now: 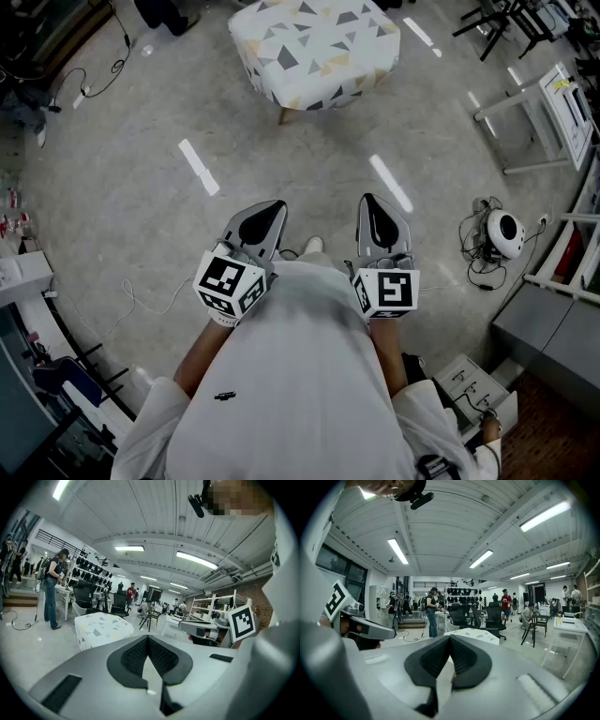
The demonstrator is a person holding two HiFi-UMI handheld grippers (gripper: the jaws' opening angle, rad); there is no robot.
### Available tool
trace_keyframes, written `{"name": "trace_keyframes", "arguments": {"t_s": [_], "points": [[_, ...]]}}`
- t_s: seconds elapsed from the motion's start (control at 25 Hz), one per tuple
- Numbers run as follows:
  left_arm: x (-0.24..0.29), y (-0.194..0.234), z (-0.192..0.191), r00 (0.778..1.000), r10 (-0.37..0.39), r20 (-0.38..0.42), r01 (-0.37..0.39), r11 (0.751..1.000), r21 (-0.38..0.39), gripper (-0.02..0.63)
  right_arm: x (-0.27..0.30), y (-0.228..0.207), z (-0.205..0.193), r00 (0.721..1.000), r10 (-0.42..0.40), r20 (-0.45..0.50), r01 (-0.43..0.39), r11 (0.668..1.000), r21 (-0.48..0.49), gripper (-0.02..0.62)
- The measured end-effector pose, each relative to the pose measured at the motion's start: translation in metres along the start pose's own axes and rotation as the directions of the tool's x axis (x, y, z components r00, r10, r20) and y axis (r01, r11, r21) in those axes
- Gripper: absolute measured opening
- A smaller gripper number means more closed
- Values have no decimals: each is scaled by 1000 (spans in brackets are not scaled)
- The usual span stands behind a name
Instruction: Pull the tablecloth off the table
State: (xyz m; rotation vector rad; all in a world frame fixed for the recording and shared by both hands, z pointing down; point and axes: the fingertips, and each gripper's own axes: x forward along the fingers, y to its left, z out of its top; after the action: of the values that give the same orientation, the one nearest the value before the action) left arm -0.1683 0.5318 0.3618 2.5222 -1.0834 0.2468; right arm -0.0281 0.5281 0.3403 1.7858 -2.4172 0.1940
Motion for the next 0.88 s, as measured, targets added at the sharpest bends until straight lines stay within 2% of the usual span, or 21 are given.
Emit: {"name": "trace_keyframes", "arguments": {"t_s": [0.16, 0.32, 0.48, 0.88], "points": [[0, -3, -1, 1000, -1, -2, 1, 1000, 3, 6, -1, -3, -1, 1000, -2, 6, 2, 1000, 9, 11], [0, -5, -2, 1000, -1, -11, 1, 1000, 1, 6, -3, -9, 2, 999, -18, 28, 17, 998, 58, 11], [10, -13, -5, 1000, -5, -21, 6, 1000, 9, 6, -6, -17, 0, 999, -21, 32, 20, 999, 44, 11], [49, -23, 3, 999, 37, -17, -36, 999, 24, 6, 18, -72, -4, 999, -31, 44, 28, 998, 62, 11]]}}
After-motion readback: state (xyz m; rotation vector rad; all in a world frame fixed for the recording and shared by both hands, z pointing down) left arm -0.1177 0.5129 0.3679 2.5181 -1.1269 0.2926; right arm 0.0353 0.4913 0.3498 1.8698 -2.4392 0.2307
